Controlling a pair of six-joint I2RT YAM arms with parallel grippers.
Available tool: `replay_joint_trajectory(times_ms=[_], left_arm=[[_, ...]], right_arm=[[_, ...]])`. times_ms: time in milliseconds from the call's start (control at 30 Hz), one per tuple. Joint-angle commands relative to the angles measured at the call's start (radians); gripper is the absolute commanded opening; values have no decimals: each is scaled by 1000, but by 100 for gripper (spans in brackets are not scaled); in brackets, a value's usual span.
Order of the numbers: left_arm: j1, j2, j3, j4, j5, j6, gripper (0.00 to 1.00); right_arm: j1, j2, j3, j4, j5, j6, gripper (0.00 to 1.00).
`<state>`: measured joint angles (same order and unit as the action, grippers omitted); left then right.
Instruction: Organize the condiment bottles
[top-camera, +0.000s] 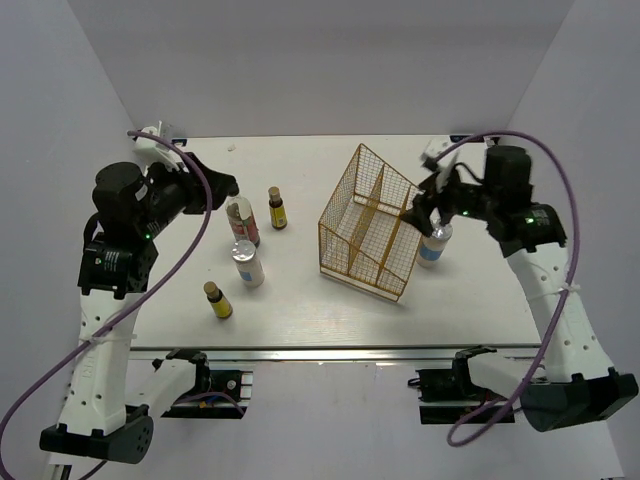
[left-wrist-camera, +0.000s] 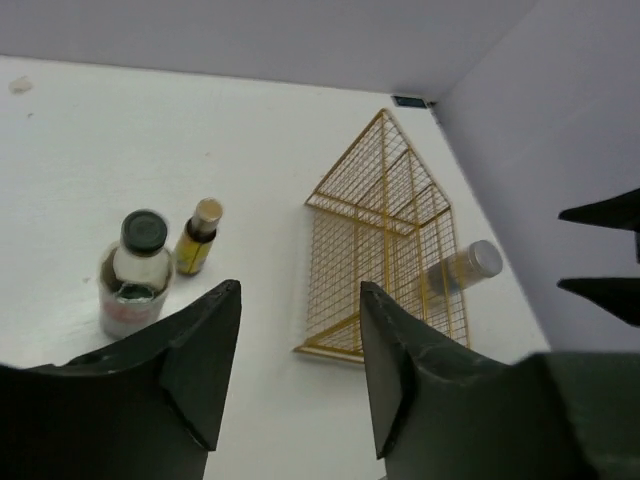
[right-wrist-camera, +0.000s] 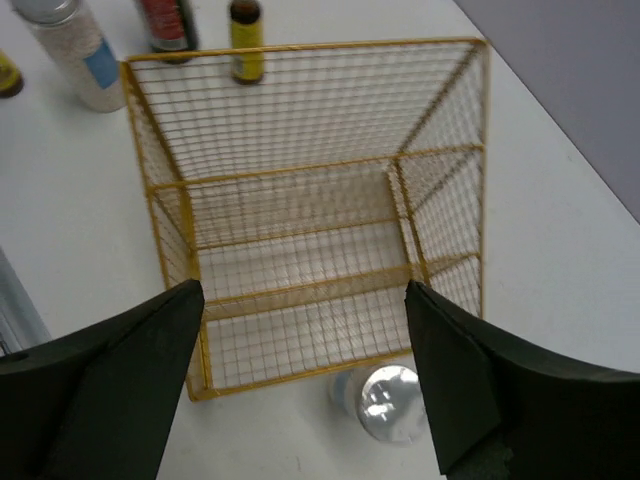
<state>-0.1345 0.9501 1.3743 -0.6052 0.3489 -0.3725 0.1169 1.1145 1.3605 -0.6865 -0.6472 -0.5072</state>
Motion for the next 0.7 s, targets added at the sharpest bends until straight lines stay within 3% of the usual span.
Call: replay_joint_trajectory(times_ms=[0, 133, 200, 300, 467, 667], left_arm=[[1, 19, 48, -180, -151, 1, 66], [1, 71, 57, -222, -243, 7, 85], [1, 120, 55, -231, -281, 15, 87], [1, 183, 62, -222, -313, 23, 91], [1, 249, 20, -168, -320, 40, 93], [-37, 322, 0, -110, -323, 84, 96]], right_arm=[[226, 7, -32, 39, 147, -31, 84], [314, 65, -15, 105, 210, 84, 71], [328, 110, 18, 130, 231, 125, 64], [343, 157, 66, 163, 291, 191, 63], [346, 182, 91, 196, 336, 245, 80], [346, 148, 51, 206, 330, 263, 85]])
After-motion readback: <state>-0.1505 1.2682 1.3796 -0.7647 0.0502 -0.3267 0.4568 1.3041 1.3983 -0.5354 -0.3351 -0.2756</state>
